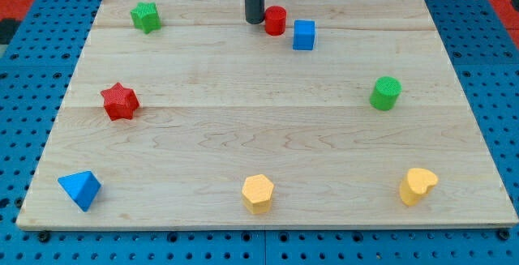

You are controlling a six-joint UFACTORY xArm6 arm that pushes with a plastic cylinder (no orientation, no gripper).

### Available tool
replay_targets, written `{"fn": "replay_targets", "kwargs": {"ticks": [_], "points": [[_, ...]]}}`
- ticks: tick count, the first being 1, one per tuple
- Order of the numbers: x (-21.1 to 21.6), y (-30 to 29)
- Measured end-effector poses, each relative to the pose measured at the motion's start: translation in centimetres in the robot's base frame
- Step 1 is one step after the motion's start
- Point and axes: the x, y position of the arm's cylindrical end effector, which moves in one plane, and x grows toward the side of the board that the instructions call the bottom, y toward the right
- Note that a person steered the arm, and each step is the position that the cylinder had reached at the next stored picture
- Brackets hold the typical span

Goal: Move the arm to the left of the green star

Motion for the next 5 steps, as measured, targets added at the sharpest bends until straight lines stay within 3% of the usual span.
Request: {"fn": "replay_targets", "kwargs": {"ticks": [3, 5], "points": [[0.0, 0.8], [-0.1, -7.2]]}}
